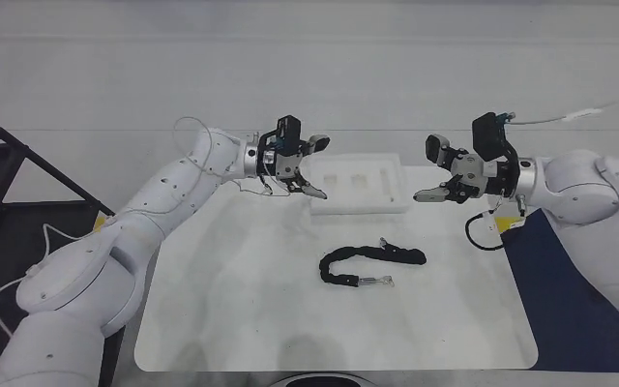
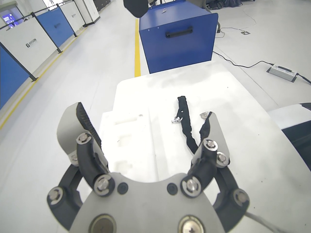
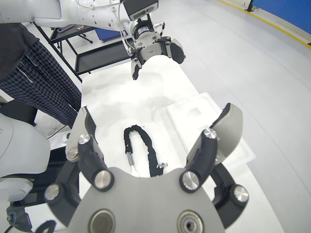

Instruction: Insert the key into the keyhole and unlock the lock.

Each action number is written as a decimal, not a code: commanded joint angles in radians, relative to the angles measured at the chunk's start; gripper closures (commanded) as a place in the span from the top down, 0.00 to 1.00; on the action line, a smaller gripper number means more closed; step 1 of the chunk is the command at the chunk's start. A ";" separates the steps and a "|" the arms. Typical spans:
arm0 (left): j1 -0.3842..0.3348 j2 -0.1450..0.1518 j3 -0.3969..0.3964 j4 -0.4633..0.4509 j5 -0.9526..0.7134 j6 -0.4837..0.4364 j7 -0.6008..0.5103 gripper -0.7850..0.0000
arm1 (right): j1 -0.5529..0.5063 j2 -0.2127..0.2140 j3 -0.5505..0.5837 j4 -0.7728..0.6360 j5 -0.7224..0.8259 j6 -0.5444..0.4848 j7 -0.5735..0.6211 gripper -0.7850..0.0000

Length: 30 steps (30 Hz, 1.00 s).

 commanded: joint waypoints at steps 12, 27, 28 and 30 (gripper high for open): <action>-0.026 0.242 -0.067 -0.181 -0.099 0.000 -0.001 1.00 | 0.075 -0.018 0.013 0.107 -0.033 -0.018 -0.047 1.00; -0.016 0.371 -0.100 -0.277 -0.130 0.000 -0.001 1.00 | 0.077 -0.021 0.024 0.133 -0.034 -0.013 -0.065 1.00; -0.016 0.371 -0.100 -0.277 -0.130 0.000 -0.001 1.00 | 0.077 -0.021 0.024 0.133 -0.034 -0.013 -0.065 1.00; -0.016 0.371 -0.100 -0.277 -0.130 0.000 -0.001 1.00 | 0.077 -0.021 0.024 0.133 -0.034 -0.013 -0.065 1.00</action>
